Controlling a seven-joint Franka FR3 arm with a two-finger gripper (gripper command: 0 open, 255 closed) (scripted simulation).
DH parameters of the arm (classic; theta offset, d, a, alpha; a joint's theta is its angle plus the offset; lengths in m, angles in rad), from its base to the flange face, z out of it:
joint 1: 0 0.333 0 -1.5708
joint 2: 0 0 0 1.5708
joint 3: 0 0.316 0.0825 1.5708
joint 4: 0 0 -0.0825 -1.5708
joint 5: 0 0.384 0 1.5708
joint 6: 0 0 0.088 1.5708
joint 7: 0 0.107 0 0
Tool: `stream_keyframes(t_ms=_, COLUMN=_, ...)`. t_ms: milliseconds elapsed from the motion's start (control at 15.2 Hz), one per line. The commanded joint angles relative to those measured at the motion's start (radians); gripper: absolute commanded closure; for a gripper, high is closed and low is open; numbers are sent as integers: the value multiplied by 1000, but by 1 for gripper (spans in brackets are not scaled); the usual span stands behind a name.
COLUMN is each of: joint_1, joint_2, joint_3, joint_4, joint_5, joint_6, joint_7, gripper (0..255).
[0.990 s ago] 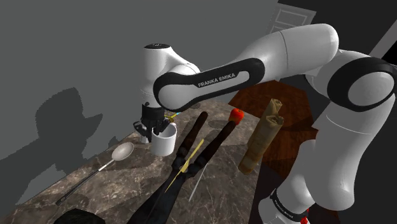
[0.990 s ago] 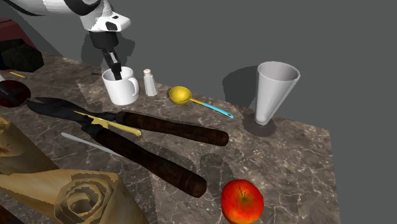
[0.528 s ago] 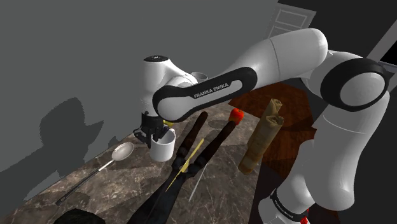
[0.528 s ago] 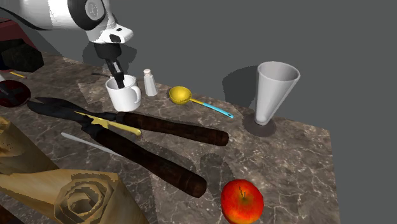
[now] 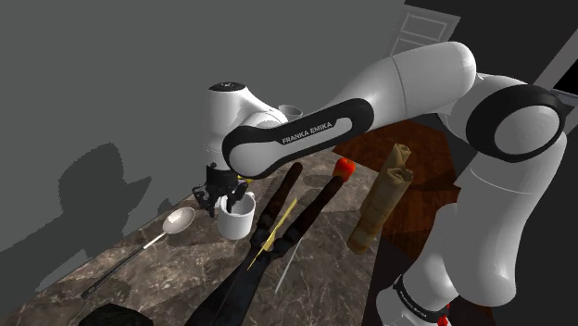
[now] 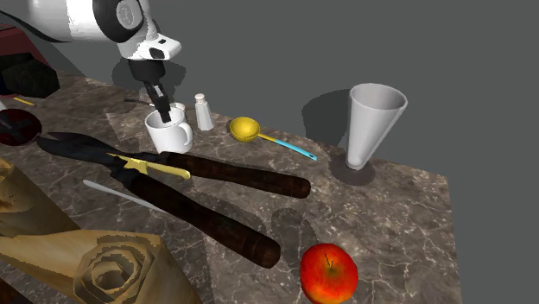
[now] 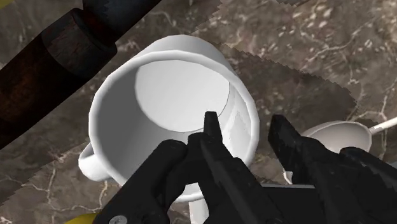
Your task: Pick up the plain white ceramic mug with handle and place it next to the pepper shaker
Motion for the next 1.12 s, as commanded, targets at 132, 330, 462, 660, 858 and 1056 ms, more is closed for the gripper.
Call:
stream_keyframes(t_ms=132, joint_1=0, joint_2=0, joint_3=0, joint_4=0, joint_5=0, joint_6=0, joint_7=0, gripper=0)
stream_keyframes(t_ms=330, joint_1=-1, joint_2=-15, joint_3=1, joint_4=16, joint_5=3, joint_6=-30, joint_7=-2, gripper=0)
stream_keyframes(t_ms=462, joint_1=-2, joint_2=-41, joint_3=2, joint_4=51, joint_5=9, joint_6=-91, joint_7=-6, gripper=0)
stream_keyframes(t_ms=660, joint_1=-3, joint_2=-50, joint_3=3, joint_4=66, joint_5=11, joint_6=-115, joint_7=-7, gripper=0)
stream_keyframes(t_ms=858, joint_1=-3, joint_2=-50, joint_3=3, joint_4=67, joint_5=11, joint_6=-115, joint_7=-7, gripper=0)
stream_keyframes(t_ms=1056, joint_1=-3, joint_2=-50, joint_3=3, joint_4=67, joint_5=11, joint_6=-115, joint_7=-7, gripper=0)
